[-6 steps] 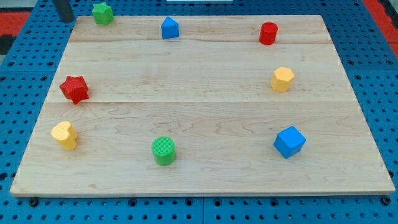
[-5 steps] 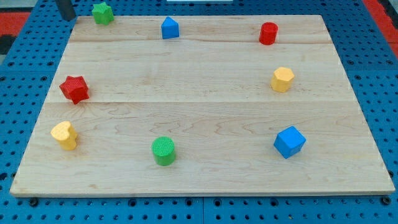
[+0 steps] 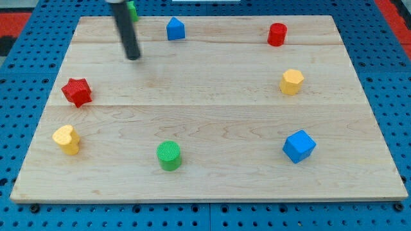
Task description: Push the blue triangle diagonal to the green star
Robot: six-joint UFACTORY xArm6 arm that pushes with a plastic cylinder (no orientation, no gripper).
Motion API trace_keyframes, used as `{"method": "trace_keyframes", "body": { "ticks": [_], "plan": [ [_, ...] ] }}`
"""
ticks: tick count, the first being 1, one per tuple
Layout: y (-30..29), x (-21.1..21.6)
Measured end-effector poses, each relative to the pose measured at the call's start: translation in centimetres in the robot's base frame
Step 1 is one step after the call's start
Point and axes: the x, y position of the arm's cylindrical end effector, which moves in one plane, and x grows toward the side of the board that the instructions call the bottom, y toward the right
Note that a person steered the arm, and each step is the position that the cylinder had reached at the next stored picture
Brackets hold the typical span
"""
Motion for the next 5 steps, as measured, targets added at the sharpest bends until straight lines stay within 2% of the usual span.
{"method": "trace_keyframes", "body": {
  "ticks": [1,2,3,4,5],
  "plan": [
    [9.5,-3.0],
    [11.3,-9.4],
    [8.0,-12.6],
    [1.8,-10.0],
    [2.2,-8.8]
  ]
}}
